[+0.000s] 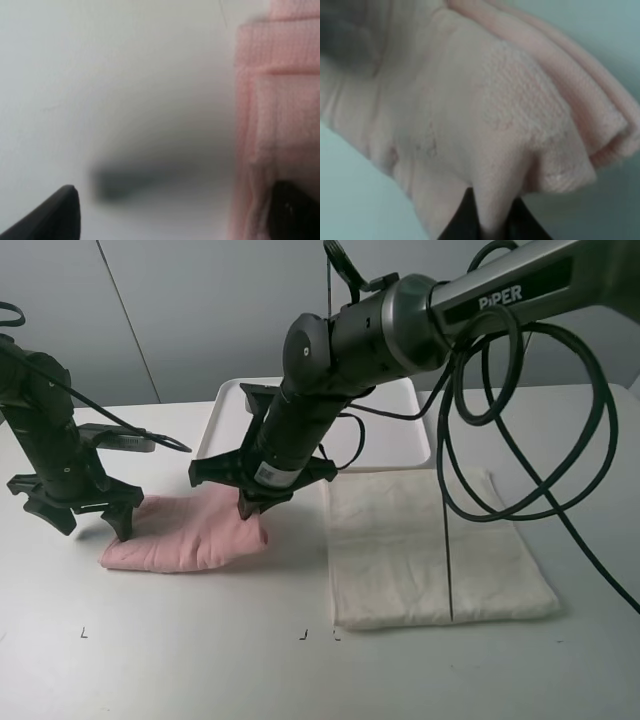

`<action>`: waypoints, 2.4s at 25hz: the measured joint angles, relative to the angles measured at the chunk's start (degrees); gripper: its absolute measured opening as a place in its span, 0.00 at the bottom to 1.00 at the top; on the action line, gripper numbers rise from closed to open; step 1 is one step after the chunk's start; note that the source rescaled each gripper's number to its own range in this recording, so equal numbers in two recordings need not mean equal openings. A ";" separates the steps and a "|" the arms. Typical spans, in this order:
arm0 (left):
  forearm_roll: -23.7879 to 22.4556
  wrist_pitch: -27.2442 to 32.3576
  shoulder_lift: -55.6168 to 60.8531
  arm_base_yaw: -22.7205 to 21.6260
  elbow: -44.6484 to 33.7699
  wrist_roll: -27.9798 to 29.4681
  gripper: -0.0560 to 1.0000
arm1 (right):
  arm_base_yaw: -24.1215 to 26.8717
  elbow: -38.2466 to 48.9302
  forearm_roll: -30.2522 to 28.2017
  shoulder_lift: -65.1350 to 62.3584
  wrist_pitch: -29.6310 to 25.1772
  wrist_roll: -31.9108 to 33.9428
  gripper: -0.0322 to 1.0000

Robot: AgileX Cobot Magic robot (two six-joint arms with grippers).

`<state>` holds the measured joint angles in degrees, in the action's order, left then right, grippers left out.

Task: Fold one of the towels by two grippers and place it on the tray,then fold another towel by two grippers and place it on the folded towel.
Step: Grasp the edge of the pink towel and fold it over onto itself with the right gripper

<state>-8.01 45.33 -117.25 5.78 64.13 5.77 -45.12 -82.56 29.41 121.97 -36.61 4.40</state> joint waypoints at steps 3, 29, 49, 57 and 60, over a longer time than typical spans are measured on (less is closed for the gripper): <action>0.14 0.00 0.00 -0.04 0.00 0.00 0.97 | 0.00 0.00 8.54 0.00 0.96 -6.74 0.06; 2.27 0.12 0.00 -0.58 0.00 -1.49 0.97 | -4.18 -4.32 58.04 12.55 6.82 -38.54 0.06; 8.01 3.98 5.37 -0.58 5.53 -7.27 0.97 | -5.04 -5.21 55.53 13.69 9.55 -36.48 0.06; 8.01 7.63 6.69 -0.58 11.78 -7.87 0.97 | -5.04 -5.21 55.53 13.69 9.79 -36.68 0.12; 8.63 7.77 6.69 -0.58 12.72 -8.34 0.97 | -5.04 -5.21 58.26 13.69 9.79 -38.52 0.39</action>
<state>0.61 53.10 -110.55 5.20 76.85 -2.57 -50.15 -87.77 87.67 135.66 -26.83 -34.12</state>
